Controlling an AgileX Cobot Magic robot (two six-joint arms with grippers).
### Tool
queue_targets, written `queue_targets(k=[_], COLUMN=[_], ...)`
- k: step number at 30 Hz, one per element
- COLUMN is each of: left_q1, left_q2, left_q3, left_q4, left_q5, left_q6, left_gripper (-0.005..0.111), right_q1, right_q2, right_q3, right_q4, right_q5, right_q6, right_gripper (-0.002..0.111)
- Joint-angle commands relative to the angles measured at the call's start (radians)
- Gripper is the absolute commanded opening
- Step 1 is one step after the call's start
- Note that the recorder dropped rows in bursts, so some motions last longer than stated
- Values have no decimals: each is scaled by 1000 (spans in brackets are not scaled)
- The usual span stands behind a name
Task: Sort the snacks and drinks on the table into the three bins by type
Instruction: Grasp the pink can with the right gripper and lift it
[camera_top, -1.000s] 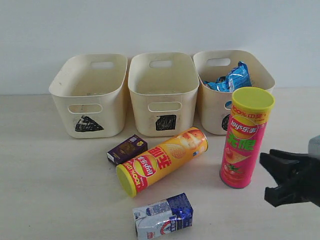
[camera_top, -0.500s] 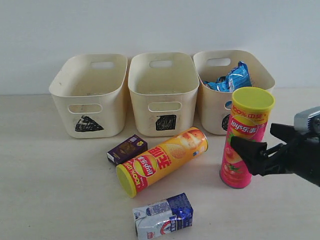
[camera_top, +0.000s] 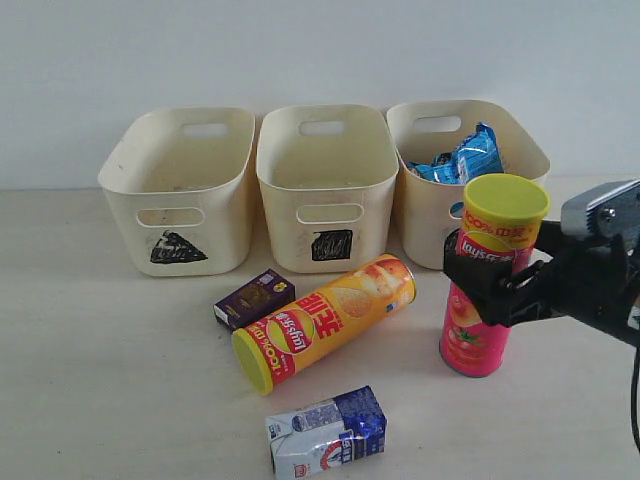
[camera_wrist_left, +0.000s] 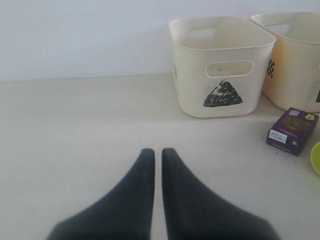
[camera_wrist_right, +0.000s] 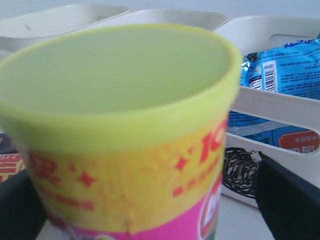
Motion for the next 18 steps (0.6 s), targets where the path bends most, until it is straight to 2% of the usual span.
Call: queue_targets(k=[1, 12, 15, 17, 18], left_q1=[2, 2, 2, 2, 2], left_q2=[-3, -3, -3, -3, -3], left_q3=[4, 4, 4, 4, 4], left_q4=[-8, -8, -8, -8, -8], left_q5=[-8, -8, -8, -8, -8], left_q6=[-8, -8, -8, -8, -8], left_gripper=[4, 4, 4, 4, 4], right_q1=[34, 42, 42, 42, 42], right_q2=[41, 118, 118, 118, 118], right_q3=[-37, -89, -89, -89, -89], right_q4=[24, 51, 51, 55, 55], right_q5=[28, 30, 30, 30, 34], right_q6=[2, 5, 3, 3, 3], right_gripper=[105, 103, 86, 61, 44])
